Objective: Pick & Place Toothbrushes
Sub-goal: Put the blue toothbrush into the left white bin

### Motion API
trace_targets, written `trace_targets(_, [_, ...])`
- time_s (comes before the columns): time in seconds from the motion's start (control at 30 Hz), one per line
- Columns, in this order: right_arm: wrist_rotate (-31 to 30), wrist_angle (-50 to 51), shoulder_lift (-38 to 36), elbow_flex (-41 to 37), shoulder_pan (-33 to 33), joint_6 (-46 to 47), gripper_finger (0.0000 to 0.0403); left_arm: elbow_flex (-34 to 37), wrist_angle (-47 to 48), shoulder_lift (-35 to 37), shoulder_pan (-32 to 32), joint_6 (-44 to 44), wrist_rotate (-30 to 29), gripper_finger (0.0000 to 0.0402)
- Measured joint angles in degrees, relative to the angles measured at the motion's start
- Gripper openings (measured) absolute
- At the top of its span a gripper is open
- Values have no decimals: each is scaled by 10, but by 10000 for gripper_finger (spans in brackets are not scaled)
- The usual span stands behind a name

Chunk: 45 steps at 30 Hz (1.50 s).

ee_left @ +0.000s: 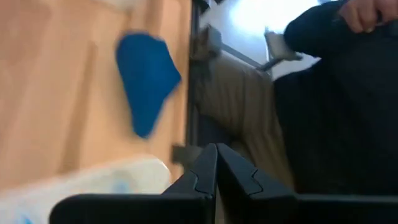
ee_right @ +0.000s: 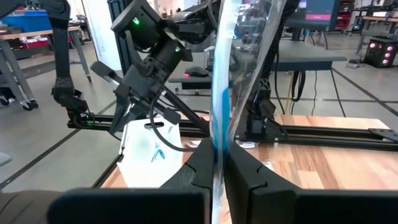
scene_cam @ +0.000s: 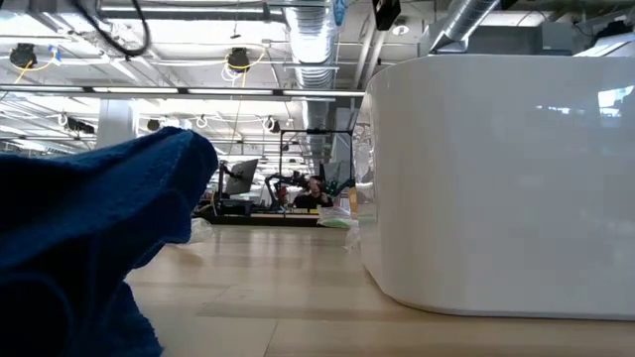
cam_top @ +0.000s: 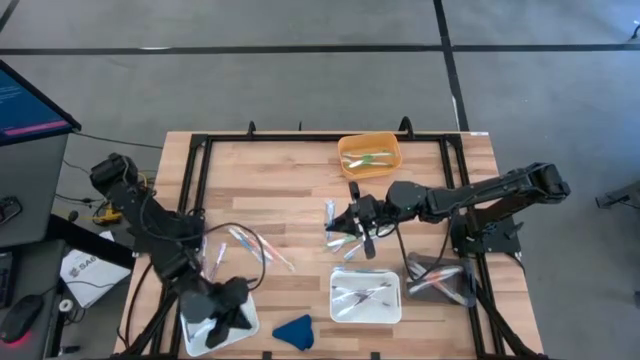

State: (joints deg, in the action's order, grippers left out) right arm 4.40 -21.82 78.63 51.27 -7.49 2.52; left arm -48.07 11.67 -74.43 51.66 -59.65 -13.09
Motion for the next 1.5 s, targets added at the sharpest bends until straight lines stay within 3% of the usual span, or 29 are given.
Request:
trace_targets(0.2, [0,1,0,0,0,1,10,0,12,0,42,-96,-14,0])
trace_targets(0.57, [0,2,0,0,0,5,9,0,160,0,65,-291,17,0])
trace_targets(1.13, [0,4,0,0,0,5,9,0,217,-39,28,-287,50,0])
trace_targets(1.5, [0,4,0,0,0,5,9,0,219,-68,-33,-186,54,0])
